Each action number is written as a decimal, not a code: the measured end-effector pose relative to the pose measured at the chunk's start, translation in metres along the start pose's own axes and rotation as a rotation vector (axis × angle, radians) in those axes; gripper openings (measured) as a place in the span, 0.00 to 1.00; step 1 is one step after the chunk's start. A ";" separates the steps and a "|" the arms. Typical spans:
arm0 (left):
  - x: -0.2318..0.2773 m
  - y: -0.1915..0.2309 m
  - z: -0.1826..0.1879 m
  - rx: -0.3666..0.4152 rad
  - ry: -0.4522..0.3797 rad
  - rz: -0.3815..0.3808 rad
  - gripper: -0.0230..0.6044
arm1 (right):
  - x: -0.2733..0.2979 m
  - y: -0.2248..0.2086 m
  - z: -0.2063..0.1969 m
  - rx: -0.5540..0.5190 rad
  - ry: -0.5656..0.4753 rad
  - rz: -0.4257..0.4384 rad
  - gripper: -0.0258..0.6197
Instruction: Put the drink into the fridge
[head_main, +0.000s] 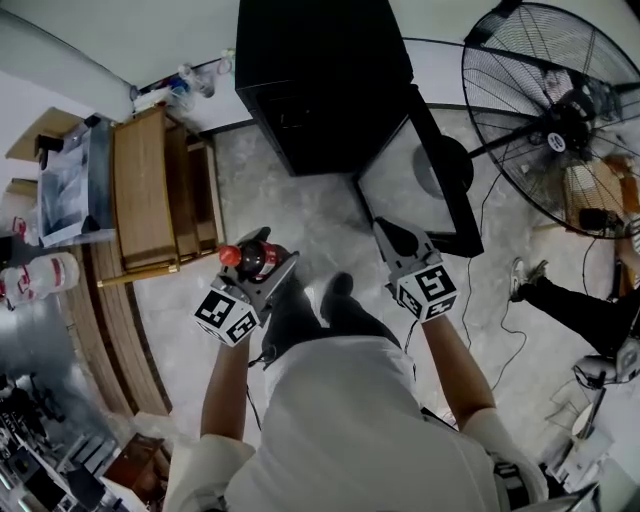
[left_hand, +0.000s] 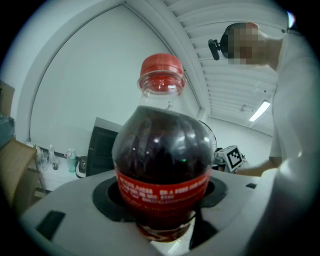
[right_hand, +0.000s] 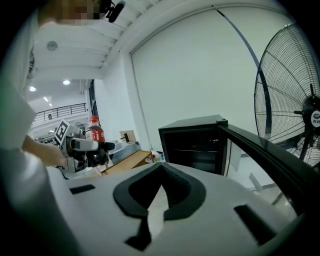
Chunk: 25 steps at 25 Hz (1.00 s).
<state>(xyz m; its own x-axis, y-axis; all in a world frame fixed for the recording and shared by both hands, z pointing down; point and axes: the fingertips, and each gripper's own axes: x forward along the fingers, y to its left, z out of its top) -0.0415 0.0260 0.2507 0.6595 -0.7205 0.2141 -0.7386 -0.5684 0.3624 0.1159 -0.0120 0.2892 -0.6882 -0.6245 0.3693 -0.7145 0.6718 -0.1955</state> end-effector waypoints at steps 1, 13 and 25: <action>0.004 0.005 -0.001 -0.002 0.004 0.002 0.50 | 0.006 -0.003 -0.001 0.001 0.000 -0.003 0.04; 0.075 0.094 -0.037 0.057 0.057 -0.082 0.50 | 0.098 -0.054 -0.038 -0.001 -0.036 -0.084 0.04; 0.148 0.188 -0.123 0.125 0.052 -0.190 0.50 | 0.212 -0.107 -0.110 -0.134 -0.077 -0.096 0.04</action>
<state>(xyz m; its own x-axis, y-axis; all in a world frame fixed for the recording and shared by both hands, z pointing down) -0.0656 -0.1387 0.4618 0.7923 -0.5762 0.2006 -0.6099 -0.7390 0.2862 0.0607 -0.1724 0.4887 -0.6286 -0.7138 0.3088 -0.7580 0.6512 -0.0375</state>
